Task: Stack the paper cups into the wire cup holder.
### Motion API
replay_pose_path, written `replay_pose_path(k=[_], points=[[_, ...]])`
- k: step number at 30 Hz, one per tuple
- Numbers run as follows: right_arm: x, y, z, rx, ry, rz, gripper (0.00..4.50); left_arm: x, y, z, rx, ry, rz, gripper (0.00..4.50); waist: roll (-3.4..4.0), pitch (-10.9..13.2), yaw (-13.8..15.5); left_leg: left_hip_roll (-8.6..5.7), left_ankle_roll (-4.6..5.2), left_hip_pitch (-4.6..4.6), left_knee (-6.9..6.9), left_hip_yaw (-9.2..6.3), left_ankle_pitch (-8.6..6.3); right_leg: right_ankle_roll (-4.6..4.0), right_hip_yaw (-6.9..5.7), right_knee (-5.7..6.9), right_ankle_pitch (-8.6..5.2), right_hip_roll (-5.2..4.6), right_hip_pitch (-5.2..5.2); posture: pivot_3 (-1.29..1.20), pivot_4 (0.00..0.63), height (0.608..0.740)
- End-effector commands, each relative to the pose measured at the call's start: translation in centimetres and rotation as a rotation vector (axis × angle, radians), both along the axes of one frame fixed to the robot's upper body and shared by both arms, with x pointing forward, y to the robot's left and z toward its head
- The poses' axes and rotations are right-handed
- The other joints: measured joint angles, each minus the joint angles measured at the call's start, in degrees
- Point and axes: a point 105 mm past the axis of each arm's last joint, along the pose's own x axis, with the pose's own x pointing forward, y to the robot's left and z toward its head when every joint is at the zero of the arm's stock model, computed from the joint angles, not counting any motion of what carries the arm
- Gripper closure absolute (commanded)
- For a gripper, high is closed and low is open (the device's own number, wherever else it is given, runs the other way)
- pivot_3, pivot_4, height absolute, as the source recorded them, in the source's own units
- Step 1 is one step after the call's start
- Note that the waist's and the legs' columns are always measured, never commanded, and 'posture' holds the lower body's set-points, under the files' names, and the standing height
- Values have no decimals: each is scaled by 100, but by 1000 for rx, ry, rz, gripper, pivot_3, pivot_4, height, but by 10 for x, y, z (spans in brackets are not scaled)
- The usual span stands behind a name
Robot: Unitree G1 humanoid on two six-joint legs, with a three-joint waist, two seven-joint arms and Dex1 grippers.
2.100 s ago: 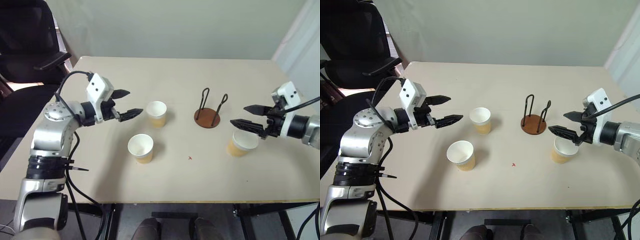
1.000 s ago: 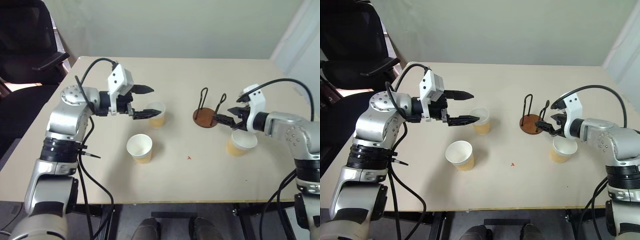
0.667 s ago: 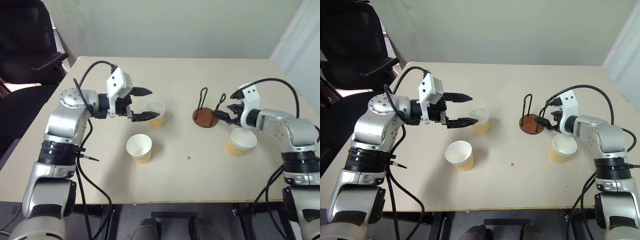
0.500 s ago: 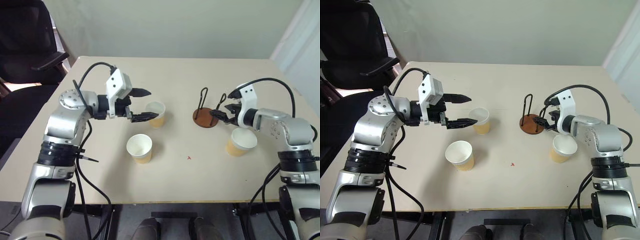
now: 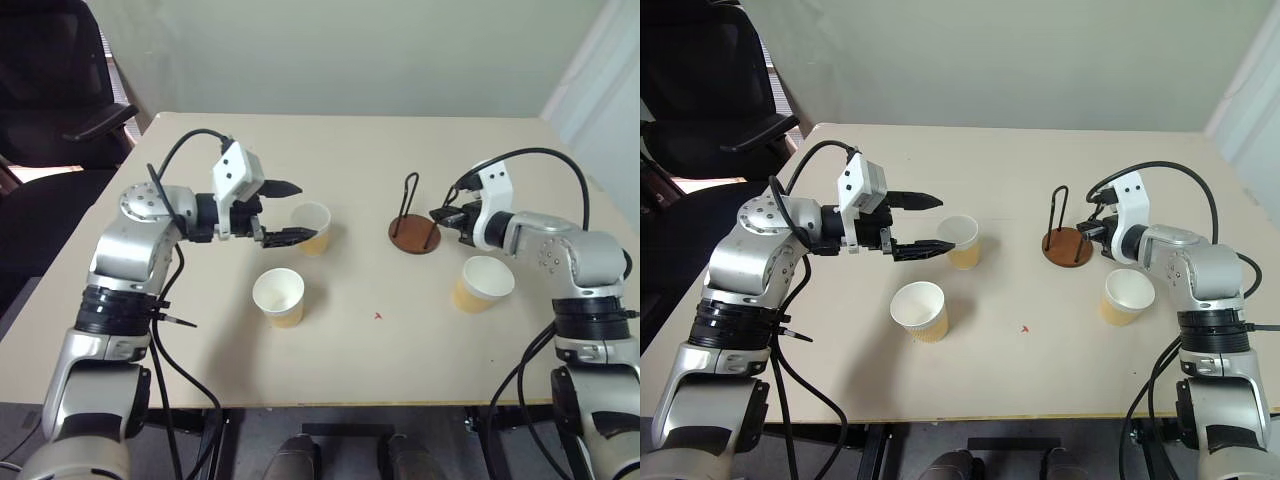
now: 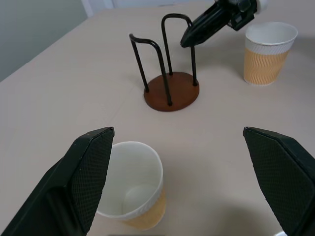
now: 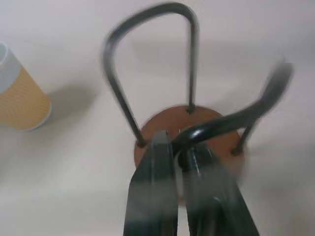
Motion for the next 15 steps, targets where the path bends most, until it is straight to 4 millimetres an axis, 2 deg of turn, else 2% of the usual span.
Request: replay_pose_path(k=[1,2,5,8,11,15], points=[[-16,11,28,-16,-98,102,4439,-14,-2,11,6,-17,-67,0,0,0,0,0,0,-1,-1,-1,0,0,0,0,0,0,0,0,150,740],[-22,15,30,-33,-106,147,4439,-20,-4,9,20,1,-103,0,0,0,0,0,0,-3,-3,-2,0,-1,-1,-2,-1,0,-2,0,150,740],[-64,40,28,-105,-98,398,4439,-41,-4,4,98,54,-216,0,0,0,5,-1,-4,-8,-12,-1,-3,-2,-3,-8,-4,2,-5,0,150,740],[-94,52,22,-159,-65,550,4439,-51,-3,4,143,74,-271,0,-1,0,5,-1,-11,-8,-20,-2,-7,-2,-4,-12,-11,4,-4,0,150,740],[-106,53,11,-222,-38,590,4439,-56,-4,4,164,76,-307,0,-1,0,7,-1,-12,-5,-13,-3,-8,-3,-1,-9,-12,3,0,0,150,740],[-110,54,-6,-252,-8,603,4439,-56,-5,3,168,80,-315,0,-2,0,3,1,-7,5,5,-10,-4,-7,0,-2,-5,-1,14,0,150,740]])
